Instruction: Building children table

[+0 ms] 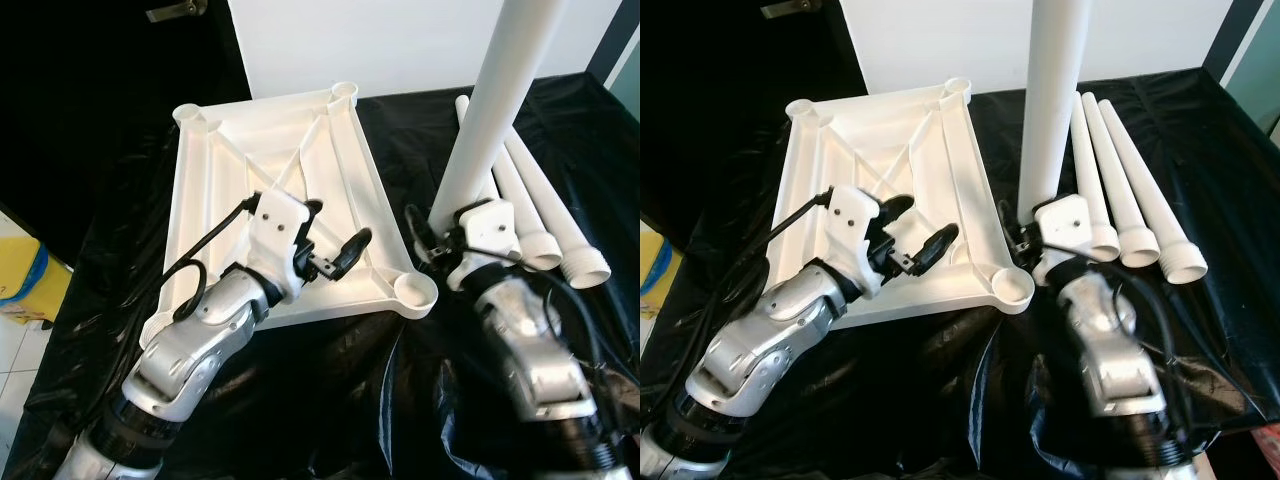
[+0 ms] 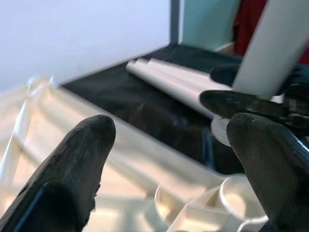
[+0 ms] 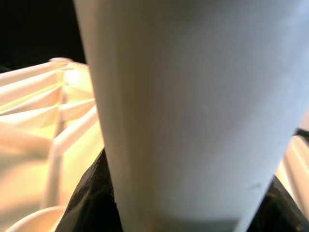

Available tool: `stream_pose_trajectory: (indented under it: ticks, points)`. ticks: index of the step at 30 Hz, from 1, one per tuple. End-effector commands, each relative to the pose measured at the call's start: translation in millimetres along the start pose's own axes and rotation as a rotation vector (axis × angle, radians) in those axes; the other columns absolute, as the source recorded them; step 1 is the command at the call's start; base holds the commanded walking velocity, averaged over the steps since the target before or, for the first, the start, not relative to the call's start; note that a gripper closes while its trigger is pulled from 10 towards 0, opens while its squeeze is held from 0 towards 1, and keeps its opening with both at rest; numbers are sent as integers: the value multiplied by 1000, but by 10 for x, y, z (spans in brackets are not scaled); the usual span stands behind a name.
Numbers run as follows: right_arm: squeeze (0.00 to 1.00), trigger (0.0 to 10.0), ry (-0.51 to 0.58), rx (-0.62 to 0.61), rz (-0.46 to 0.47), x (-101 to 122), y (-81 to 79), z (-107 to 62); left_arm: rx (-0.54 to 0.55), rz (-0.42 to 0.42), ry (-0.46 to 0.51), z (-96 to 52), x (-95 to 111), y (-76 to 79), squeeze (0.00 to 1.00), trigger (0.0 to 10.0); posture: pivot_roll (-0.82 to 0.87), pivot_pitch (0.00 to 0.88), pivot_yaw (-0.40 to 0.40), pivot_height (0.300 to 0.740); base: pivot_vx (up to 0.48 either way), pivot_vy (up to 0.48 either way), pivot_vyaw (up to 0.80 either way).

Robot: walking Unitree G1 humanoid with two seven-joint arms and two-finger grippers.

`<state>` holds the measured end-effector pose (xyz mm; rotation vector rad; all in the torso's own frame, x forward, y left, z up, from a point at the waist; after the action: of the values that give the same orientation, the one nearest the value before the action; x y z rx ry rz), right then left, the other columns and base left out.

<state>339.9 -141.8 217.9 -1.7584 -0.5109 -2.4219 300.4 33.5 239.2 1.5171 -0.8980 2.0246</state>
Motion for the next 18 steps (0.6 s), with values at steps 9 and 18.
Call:
stream_pose_trajectory:
  ticks: [9,18]
  points:
    - [0,10000,-148,247,10,-147,-134,28,-433,40,141,44,342,440,0,10000,-58,58,3,740,0,0,0]
    - [0,10000,-200,391,-10,-169,-172,26,-591,39,201,49,521,594,0,10000,-61,27,-11,740,0,0,0]
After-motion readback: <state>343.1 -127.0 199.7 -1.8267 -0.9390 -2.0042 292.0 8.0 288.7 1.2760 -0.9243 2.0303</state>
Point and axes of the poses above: a point about 5 cm out from each wrist's last joint towards the gripper, its own z axis pointing out of the wrist towards the gripper, its own x axis along the axis of the wrist's last joint, y = z × x, the point moved 5 cm from there along z, pointing out of the wrist towards the gripper, and after that the axes turned 5 degrees about z, right-handed, at the moved point
